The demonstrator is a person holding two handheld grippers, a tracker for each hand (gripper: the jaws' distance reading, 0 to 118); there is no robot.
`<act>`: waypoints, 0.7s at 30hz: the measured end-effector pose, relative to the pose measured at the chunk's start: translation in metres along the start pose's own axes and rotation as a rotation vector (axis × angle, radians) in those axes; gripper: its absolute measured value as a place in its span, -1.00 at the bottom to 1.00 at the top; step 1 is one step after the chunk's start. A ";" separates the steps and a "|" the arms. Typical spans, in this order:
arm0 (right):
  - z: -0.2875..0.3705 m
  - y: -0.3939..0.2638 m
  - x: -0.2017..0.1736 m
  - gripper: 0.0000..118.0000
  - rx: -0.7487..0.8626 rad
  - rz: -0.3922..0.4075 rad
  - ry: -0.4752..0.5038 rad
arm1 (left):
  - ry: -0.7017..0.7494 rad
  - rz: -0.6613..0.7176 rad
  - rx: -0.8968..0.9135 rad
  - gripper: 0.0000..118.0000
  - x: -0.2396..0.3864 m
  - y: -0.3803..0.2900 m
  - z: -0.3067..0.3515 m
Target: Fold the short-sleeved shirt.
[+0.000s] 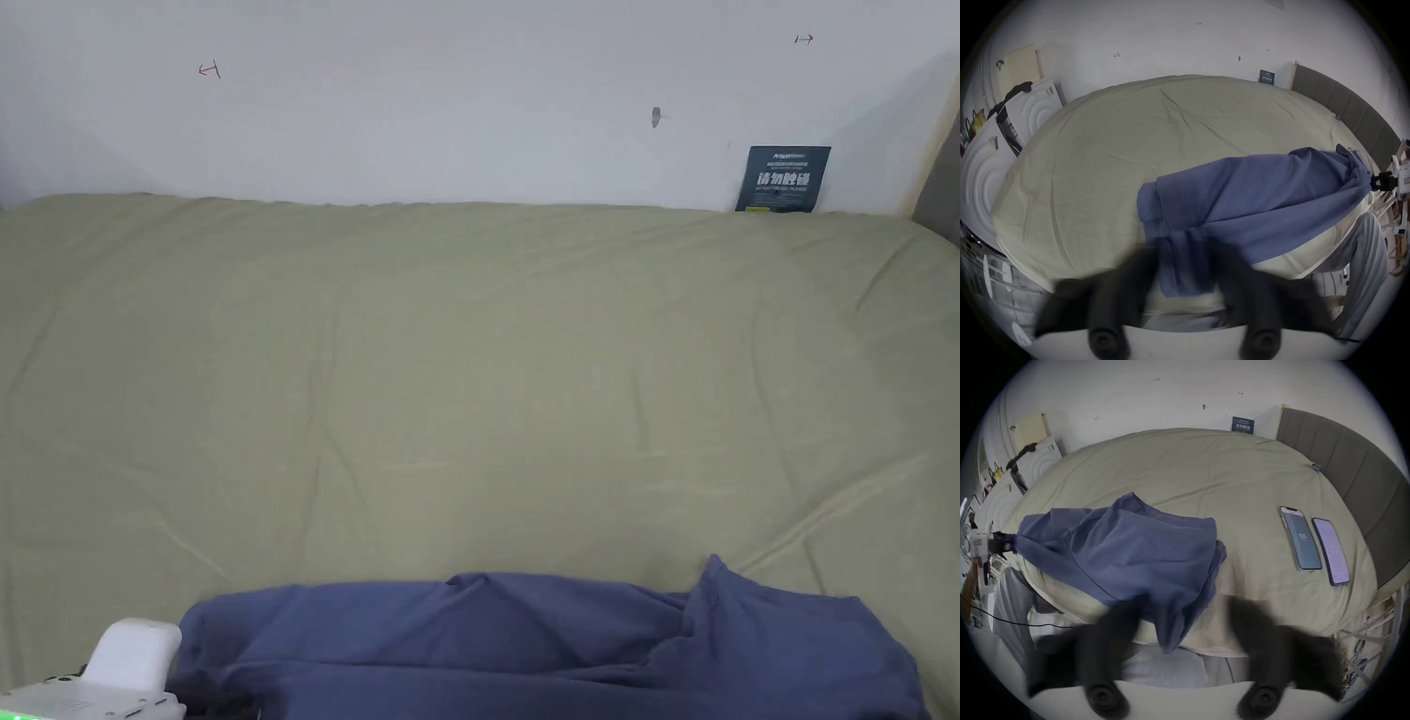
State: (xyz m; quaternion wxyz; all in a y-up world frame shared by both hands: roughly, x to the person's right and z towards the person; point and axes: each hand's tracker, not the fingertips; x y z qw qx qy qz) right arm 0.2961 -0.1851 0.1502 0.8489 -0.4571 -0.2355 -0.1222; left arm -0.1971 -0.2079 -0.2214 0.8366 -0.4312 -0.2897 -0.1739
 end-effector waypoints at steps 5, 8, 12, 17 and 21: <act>0.025 0.017 -0.032 1.00 0.116 -0.057 0.033 | -0.061 0.162 0.091 0.93 0.006 0.009 0.041; 0.040 0.012 -0.074 0.48 0.299 -0.090 0.023 | -0.055 0.221 0.218 0.60 0.020 0.010 0.068; 0.054 0.014 -0.133 -0.98 0.501 -0.115 -0.047 | -0.024 0.232 0.399 -1.00 0.036 0.006 0.077; 0.068 0.017 -0.181 -0.98 0.602 -0.083 -0.042 | -0.037 0.199 0.421 -1.00 0.050 0.005 0.091; 0.076 0.013 -0.196 -0.98 0.646 -0.054 -0.044 | -0.031 0.245 0.405 -1.00 0.026 0.005 0.091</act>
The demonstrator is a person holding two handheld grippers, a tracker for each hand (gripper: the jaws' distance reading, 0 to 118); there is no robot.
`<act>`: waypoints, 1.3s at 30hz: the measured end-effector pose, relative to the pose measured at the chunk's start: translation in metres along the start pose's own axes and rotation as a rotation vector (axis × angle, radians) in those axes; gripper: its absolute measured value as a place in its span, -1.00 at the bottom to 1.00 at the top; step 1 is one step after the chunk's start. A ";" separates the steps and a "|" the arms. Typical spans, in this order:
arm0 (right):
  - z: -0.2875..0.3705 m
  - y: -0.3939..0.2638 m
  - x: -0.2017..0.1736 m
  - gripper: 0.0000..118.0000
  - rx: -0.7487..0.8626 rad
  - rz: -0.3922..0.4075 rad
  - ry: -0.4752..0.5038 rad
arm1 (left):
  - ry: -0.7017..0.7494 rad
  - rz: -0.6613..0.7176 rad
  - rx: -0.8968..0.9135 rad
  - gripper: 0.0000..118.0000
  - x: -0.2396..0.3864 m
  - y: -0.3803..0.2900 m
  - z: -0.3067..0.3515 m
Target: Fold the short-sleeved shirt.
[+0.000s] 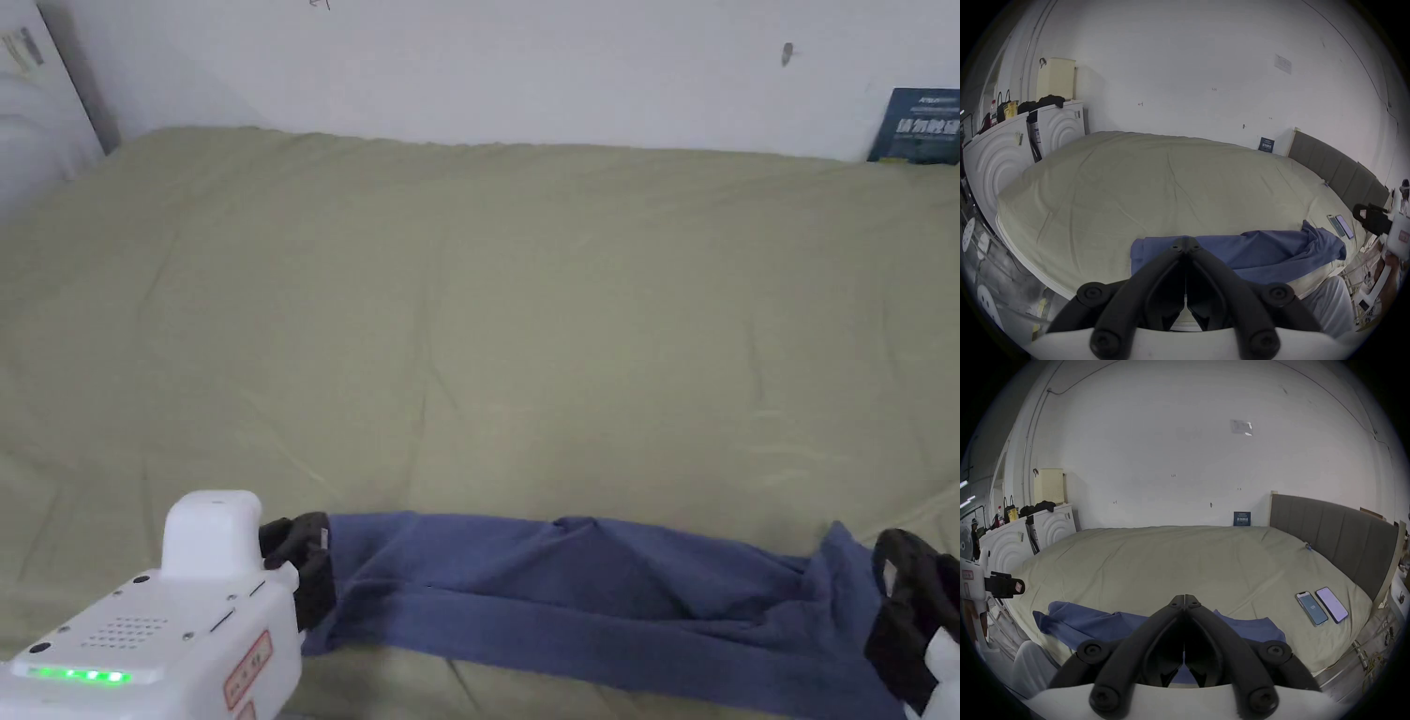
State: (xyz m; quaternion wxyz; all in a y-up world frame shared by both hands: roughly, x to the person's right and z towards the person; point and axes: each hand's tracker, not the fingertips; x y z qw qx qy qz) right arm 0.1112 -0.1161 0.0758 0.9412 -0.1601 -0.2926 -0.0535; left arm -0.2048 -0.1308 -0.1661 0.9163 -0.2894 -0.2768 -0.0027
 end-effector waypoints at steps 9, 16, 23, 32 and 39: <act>0.026 0.008 -0.008 -0.98 0.064 0.025 -0.071 | -0.066 0.191 -0.157 -1.00 -0.100 0.018 -0.048; 0.030 0.011 -0.010 -0.98 0.029 0.040 -0.101 | -0.408 0.447 -0.420 0.96 -0.143 0.016 -0.122; 0.026 0.010 -0.014 -0.98 -0.003 0.051 -0.115 | -0.559 0.587 -0.545 0.99 -0.154 -0.001 -0.161; 0.019 0.013 -0.016 -0.98 -0.019 0.048 -0.107 | -0.747 0.603 -0.664 0.99 -0.120 -0.016 -0.204; 0.019 0.008 -0.017 -0.98 -0.033 0.026 -0.076 | -0.765 0.534 -0.684 0.86 -0.091 -0.004 -0.194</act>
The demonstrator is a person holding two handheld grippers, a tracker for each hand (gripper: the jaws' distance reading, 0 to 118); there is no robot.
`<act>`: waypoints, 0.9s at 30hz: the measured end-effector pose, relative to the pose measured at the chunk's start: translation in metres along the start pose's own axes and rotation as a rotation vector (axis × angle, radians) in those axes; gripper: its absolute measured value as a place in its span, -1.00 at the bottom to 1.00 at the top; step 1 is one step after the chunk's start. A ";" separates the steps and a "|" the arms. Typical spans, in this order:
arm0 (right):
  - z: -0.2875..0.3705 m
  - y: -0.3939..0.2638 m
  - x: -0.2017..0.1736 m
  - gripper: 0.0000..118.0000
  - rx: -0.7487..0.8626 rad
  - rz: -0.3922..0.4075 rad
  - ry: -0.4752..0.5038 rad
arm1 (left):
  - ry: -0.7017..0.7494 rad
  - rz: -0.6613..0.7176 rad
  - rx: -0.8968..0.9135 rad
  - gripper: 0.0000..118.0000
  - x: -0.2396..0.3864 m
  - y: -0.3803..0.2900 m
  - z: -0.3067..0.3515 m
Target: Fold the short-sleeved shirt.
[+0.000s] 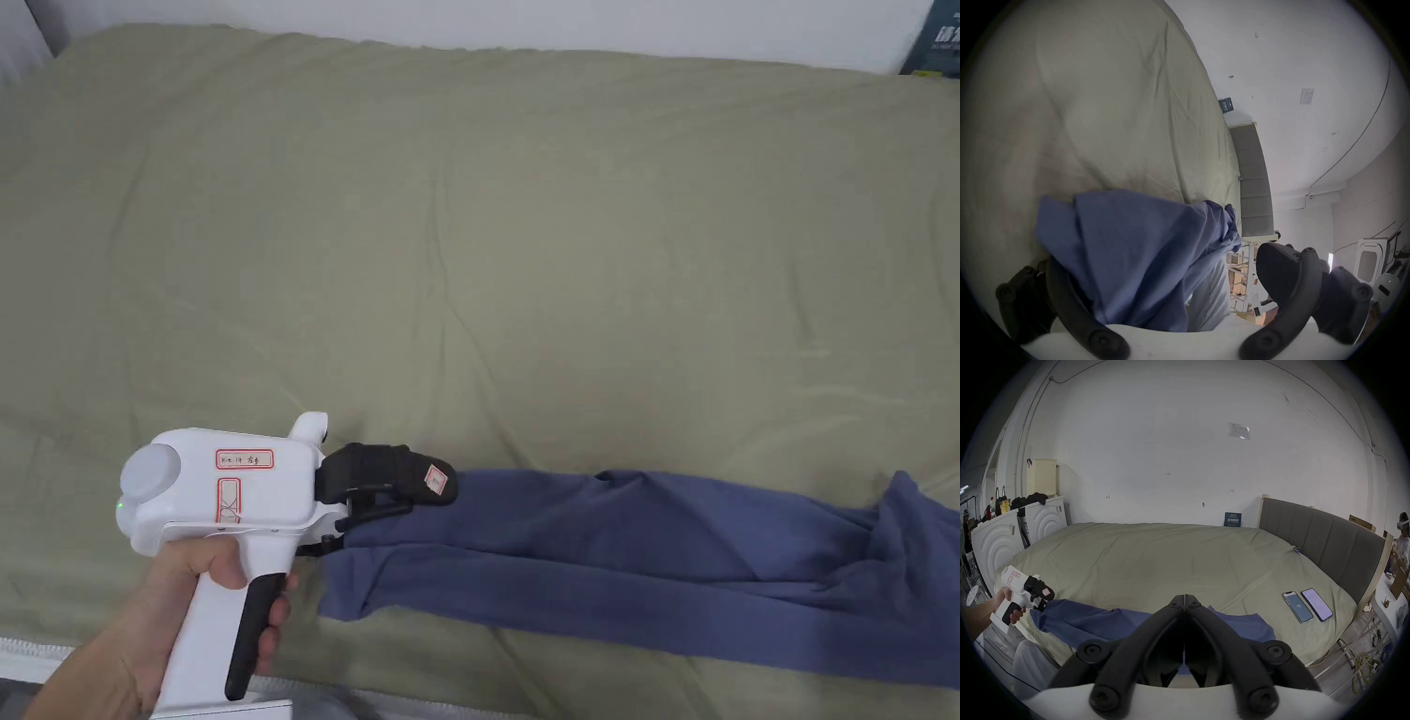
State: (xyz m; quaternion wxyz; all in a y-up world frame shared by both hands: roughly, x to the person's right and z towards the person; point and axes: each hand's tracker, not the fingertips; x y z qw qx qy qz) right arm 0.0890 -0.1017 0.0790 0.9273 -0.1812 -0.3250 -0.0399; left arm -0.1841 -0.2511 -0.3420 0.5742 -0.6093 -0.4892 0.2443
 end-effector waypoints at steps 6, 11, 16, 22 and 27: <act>0.004 0.001 0.007 -0.98 0.006 -0.026 0.028 | 0.109 -0.014 0.069 -0.95 0.003 0.007 0.015; 0.005 0.001 0.017 -0.98 0.018 -0.037 0.036 | 0.154 -0.012 0.168 -0.95 0.027 0.005 0.051; 0.005 0.003 0.028 -0.98 0.025 -0.056 0.046 | 0.263 -0.023 0.250 -0.95 0.042 0.019 0.095; 0.000 -0.001 0.038 -0.98 0.021 -0.070 0.059 | 0.437 -0.089 0.284 -0.95 0.102 0.008 0.102; 0.003 -0.006 0.046 -0.98 0.016 -0.095 0.061 | 0.544 -0.226 0.214 -0.95 0.164 -0.010 0.048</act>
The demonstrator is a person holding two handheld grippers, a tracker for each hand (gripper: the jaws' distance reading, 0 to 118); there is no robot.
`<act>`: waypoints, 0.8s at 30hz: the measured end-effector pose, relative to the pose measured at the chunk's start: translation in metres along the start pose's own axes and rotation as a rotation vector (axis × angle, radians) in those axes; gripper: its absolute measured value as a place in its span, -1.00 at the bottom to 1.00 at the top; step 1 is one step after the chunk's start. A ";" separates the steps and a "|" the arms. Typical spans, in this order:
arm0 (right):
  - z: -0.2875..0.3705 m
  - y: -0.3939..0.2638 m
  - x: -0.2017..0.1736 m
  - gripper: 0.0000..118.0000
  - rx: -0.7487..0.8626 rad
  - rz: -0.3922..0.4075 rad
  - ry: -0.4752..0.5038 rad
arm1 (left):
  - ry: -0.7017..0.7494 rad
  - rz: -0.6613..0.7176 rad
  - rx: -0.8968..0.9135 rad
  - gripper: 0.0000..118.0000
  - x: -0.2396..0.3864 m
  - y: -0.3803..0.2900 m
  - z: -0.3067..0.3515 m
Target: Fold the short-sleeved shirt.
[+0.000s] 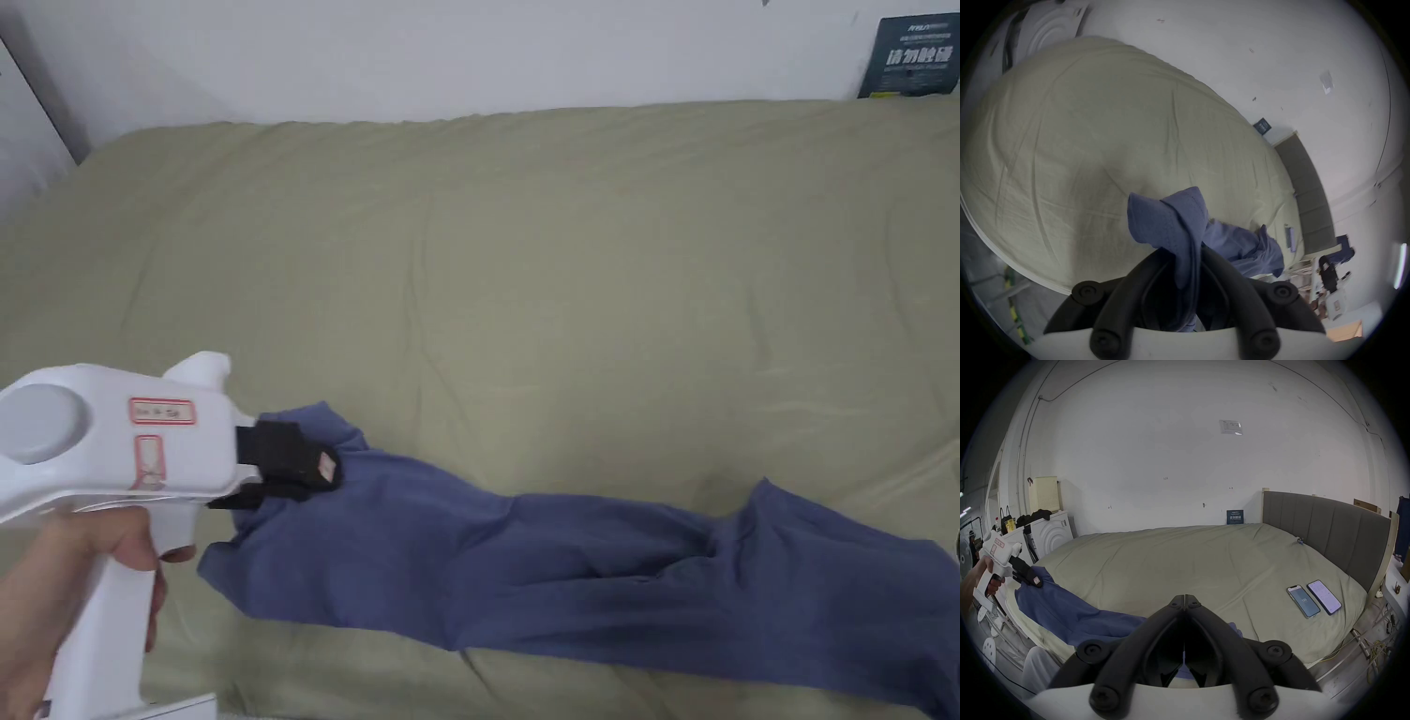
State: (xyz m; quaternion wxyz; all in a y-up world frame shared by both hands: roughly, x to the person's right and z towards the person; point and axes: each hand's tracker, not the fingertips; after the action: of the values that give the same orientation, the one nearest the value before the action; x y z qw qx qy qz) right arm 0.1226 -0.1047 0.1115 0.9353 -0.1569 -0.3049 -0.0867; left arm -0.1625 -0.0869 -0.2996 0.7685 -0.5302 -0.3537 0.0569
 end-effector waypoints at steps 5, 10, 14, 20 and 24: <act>0.005 -0.009 0.016 -0.98 -0.017 -0.008 -0.018 | 0.115 -0.156 -0.049 -0.95 0.063 -0.005 -0.044; 0.007 -0.017 0.037 -0.98 -0.042 -0.038 -0.048 | 0.204 -0.267 -0.109 -0.95 0.131 -0.033 -0.109; 0.008 -0.021 0.049 -0.98 -0.052 -0.067 -0.065 | 0.299 -0.397 -0.155 -0.94 0.171 -0.059 -0.164; 0.009 -0.024 0.057 -0.98 -0.070 -0.084 -0.086 | 0.263 -0.441 -0.139 0.91 0.191 -0.079 -0.206; 0.007 -0.025 0.057 -0.98 -0.082 -0.093 -0.089 | 0.149 -0.368 -0.127 0.89 0.188 -0.059 -0.162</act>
State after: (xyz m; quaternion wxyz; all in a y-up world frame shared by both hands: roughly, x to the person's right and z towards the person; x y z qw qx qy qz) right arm 0.1584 -0.1296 0.1567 0.9087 -0.1844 -0.3491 -0.1354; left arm 0.0581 -0.1513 -0.1887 0.7550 -0.5066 -0.3898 -0.1461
